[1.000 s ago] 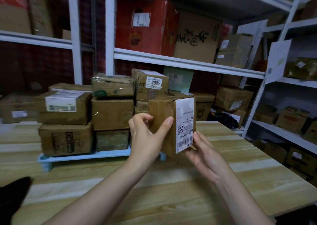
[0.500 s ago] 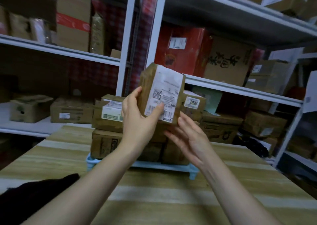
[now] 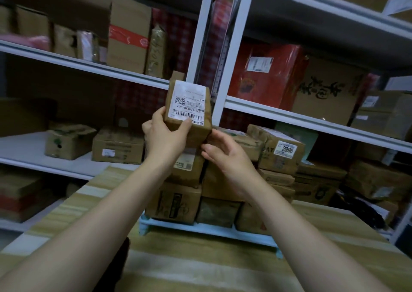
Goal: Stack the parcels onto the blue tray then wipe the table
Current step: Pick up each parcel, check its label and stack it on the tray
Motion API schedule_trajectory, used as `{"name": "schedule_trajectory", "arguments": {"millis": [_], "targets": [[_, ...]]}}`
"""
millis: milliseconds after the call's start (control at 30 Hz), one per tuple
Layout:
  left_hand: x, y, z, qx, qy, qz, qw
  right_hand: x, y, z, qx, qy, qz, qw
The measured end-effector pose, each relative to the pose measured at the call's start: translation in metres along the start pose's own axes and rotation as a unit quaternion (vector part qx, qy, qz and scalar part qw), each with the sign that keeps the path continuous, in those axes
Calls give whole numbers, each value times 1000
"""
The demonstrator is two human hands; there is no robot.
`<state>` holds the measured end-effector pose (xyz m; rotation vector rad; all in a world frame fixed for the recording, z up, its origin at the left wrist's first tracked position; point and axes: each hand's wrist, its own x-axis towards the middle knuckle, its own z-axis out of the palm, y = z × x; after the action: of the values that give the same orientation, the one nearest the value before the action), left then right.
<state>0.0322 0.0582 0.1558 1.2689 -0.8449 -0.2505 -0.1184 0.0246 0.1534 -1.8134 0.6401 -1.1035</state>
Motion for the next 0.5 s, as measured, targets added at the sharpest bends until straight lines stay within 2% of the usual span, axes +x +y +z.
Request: {"name": "schedule_trajectory", "arguments": {"millis": [167, 300, 500], "targets": [[23, -11, 10, 15, 6, -25, 1000, 20, 6, 6, -90, 18, 6, 996], [35, -20, 21, 15, -44, -21, 999, 23, 7, 9, -130, 30, 16, 991], [40, -36, 24, 69, -79, -12, 994, 23, 12, 8, -228, 42, -38, 972]]}}
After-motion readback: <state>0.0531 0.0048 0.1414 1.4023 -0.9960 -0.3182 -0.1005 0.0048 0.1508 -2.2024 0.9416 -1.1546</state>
